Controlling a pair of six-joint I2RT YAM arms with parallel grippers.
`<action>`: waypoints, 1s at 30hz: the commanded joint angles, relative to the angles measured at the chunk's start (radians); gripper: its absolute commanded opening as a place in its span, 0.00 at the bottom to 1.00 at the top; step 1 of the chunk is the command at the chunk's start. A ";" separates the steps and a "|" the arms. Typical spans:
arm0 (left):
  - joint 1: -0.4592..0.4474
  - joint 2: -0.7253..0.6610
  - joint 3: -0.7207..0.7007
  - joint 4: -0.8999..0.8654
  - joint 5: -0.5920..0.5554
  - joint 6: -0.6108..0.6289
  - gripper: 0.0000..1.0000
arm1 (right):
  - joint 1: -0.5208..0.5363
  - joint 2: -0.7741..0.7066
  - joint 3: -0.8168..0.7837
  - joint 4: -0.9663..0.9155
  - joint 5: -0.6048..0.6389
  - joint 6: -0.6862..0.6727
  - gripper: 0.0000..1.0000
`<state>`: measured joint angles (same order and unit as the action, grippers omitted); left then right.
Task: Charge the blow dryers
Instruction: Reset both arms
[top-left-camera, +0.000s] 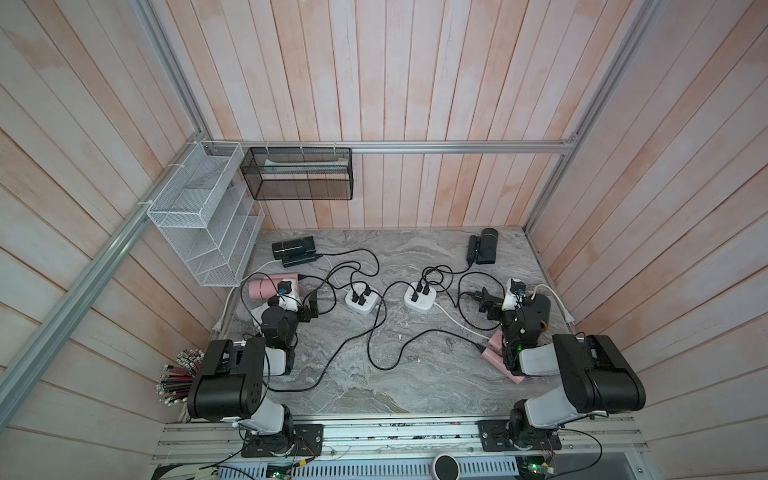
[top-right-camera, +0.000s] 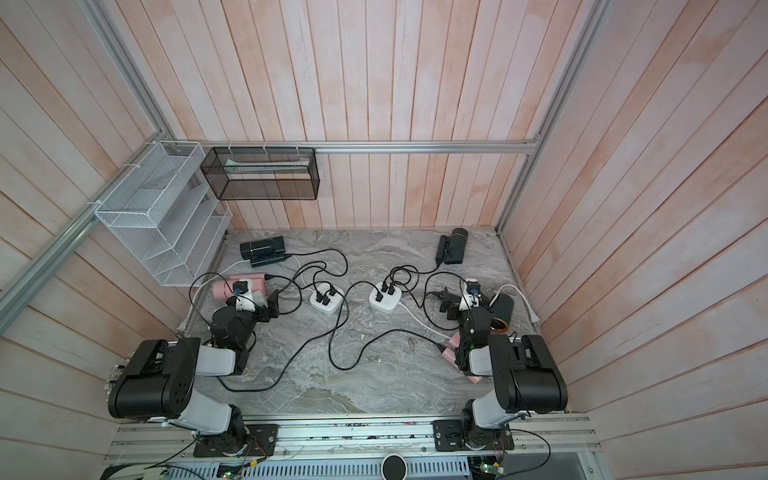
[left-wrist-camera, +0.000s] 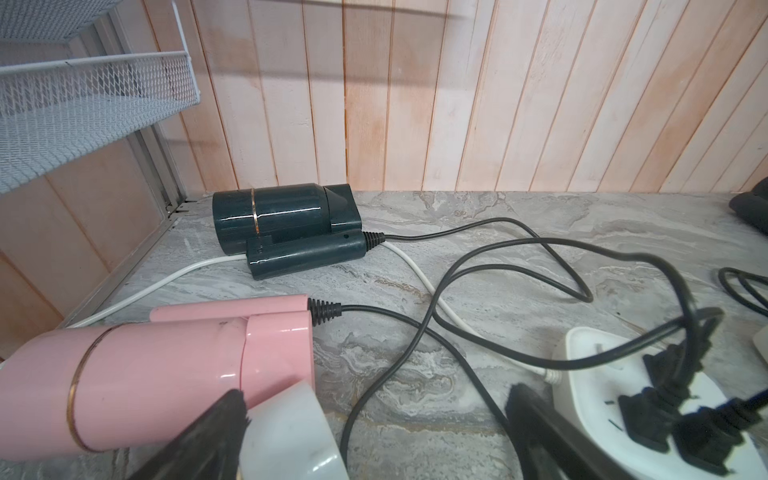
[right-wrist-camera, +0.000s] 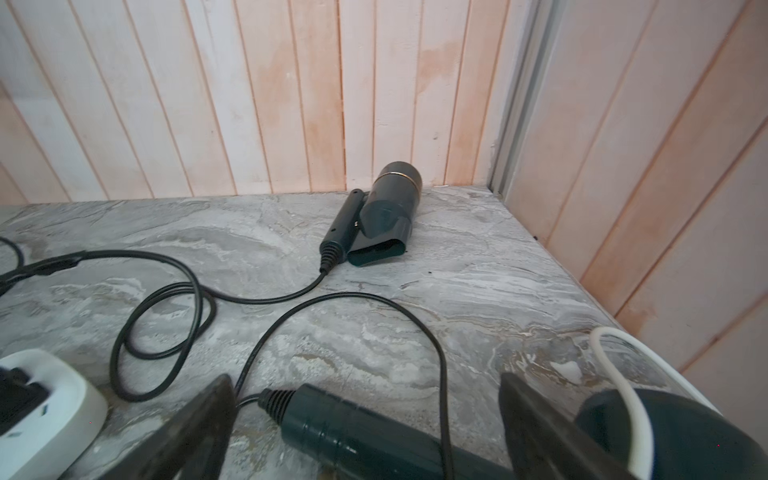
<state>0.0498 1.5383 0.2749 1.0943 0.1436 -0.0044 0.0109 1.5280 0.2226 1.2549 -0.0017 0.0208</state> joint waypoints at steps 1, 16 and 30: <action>0.004 0.002 0.021 -0.004 -0.017 -0.011 1.00 | -0.010 0.009 -0.006 0.044 -0.088 -0.027 0.99; 0.004 0.002 0.009 0.015 0.060 0.017 1.00 | -0.050 0.003 -0.021 0.064 -0.101 0.011 0.99; 0.004 0.001 0.009 0.015 0.059 0.017 1.00 | -0.008 0.008 0.003 0.023 -0.035 -0.016 0.99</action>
<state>0.0498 1.5383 0.2752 1.0927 0.1864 0.0002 -0.0021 1.5280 0.2127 1.2793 -0.0525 0.0143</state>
